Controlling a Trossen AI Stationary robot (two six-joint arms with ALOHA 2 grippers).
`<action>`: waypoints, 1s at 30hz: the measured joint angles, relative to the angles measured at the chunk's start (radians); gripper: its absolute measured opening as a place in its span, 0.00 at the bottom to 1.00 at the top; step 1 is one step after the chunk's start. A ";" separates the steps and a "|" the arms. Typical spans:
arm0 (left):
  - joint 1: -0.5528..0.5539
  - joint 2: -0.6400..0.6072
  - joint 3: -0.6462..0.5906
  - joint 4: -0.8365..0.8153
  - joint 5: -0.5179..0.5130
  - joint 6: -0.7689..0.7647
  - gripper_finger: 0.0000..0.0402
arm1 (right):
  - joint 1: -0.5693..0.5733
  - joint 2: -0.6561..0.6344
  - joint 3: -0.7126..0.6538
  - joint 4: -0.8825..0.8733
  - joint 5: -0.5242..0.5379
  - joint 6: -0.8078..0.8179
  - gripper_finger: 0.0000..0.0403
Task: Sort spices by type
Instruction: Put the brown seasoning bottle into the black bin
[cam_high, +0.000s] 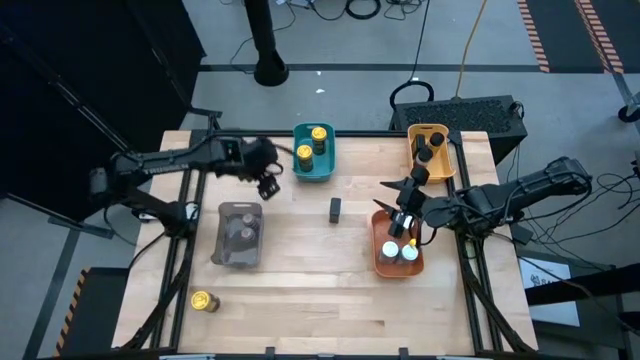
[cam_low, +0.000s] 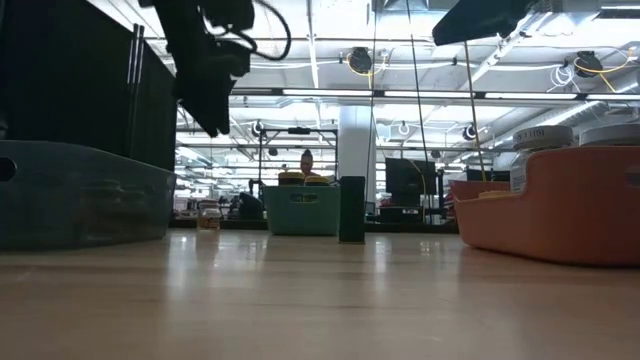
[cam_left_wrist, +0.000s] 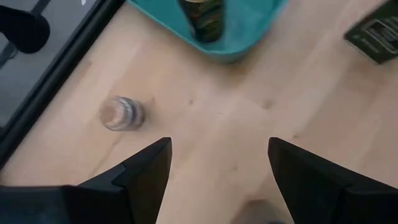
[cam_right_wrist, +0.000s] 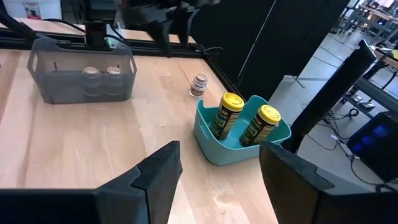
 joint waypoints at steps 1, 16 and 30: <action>0.034 0.000 0.000 0.005 0.020 0.037 0.68 | -0.003 0.000 0.000 0.000 -0.001 0.000 0.50; 0.362 0.114 0.002 0.079 0.096 0.176 0.68 | -0.019 0.000 0.000 -0.013 -0.004 -0.008 0.50; 0.431 0.219 0.002 0.115 0.103 0.203 0.68 | -0.039 0.000 0.000 -0.029 -0.004 -0.004 0.50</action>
